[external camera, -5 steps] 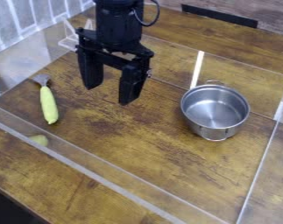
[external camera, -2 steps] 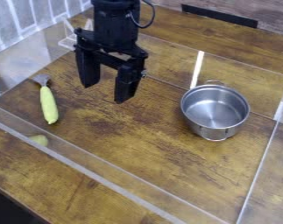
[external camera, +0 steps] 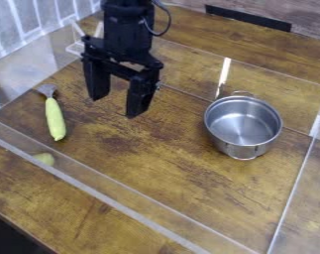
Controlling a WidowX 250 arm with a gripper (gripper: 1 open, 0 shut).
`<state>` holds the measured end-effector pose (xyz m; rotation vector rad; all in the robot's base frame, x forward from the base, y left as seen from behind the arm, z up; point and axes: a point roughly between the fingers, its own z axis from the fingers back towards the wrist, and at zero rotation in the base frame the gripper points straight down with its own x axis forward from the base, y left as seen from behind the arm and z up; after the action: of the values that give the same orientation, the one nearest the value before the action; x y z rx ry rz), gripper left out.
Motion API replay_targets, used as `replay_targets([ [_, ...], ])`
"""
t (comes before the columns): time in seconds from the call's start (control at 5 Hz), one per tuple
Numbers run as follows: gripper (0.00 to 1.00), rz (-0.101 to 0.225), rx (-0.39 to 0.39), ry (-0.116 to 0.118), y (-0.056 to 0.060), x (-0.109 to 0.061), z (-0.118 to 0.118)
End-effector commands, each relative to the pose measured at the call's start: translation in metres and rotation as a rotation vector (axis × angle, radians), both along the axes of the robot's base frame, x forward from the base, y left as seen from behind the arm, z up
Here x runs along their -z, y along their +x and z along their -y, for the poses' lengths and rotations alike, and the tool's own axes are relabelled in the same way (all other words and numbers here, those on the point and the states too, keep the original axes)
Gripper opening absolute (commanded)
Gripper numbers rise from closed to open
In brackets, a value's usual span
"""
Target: Put the mushroom in the silver pot
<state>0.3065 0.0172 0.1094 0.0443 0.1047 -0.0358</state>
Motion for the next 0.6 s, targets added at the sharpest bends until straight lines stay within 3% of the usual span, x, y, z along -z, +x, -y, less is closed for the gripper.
replay_targets([
  [0.0,1.0,0.053,-0.024,0.01,0.0084,-0.0115,-0.011],
  [0.4,1.0,0.047,-0.032,0.019,0.0114,-0.006,-0.0165],
])
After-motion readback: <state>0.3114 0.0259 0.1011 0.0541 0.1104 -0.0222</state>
